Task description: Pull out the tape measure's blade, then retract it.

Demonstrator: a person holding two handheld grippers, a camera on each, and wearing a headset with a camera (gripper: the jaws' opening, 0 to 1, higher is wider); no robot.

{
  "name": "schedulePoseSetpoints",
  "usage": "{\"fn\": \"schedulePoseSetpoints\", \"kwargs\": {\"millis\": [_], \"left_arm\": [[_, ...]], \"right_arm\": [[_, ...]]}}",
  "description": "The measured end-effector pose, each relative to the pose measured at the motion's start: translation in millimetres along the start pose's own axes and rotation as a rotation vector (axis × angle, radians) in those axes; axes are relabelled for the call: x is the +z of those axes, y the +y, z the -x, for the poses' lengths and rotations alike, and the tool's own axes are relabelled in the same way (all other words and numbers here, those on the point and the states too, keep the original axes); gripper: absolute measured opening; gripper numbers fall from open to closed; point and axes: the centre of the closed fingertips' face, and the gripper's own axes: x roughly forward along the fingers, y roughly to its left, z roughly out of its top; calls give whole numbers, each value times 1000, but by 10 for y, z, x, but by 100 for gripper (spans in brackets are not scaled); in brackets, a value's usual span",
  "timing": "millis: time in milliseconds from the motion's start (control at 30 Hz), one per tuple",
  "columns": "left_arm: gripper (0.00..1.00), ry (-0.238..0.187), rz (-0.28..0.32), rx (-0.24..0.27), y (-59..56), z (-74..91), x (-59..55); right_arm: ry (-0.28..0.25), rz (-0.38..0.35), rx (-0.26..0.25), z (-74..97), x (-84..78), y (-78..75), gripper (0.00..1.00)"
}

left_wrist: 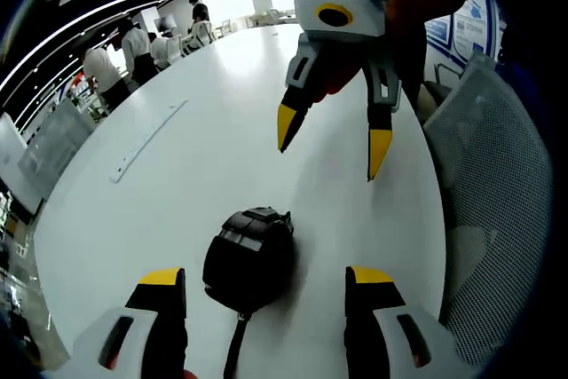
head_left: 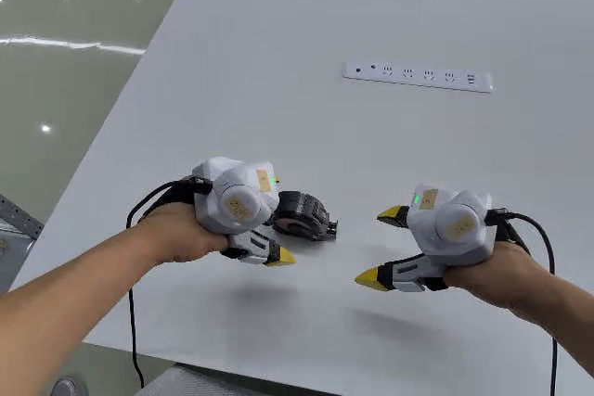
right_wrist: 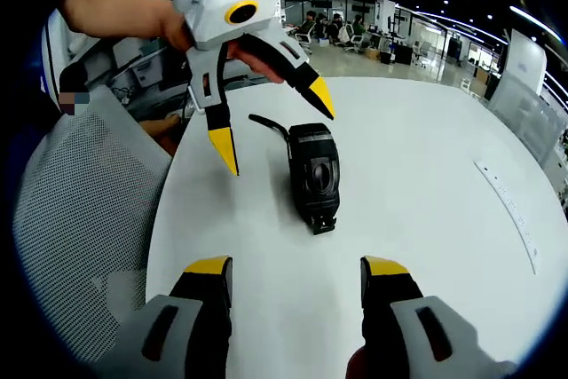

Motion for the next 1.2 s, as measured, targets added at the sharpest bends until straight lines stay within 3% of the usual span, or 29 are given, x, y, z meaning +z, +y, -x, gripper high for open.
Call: {"fn": "schedulePoseSetpoints", "kwargs": {"millis": [433, 800, 1200], "left_arm": [[60, 9, -71, -37, 65, -189, 44], [55, 17, -111, -54, 91, -270, 27], [49, 29, -158, -68, 103, -339, 26]], "right_arm": [[-8, 16, -8, -323, 37, -226, 41], [-1, 56, 39, -559, 35, -224, 32], [-2, 83, 41, -695, 49, -249, 20]]}}
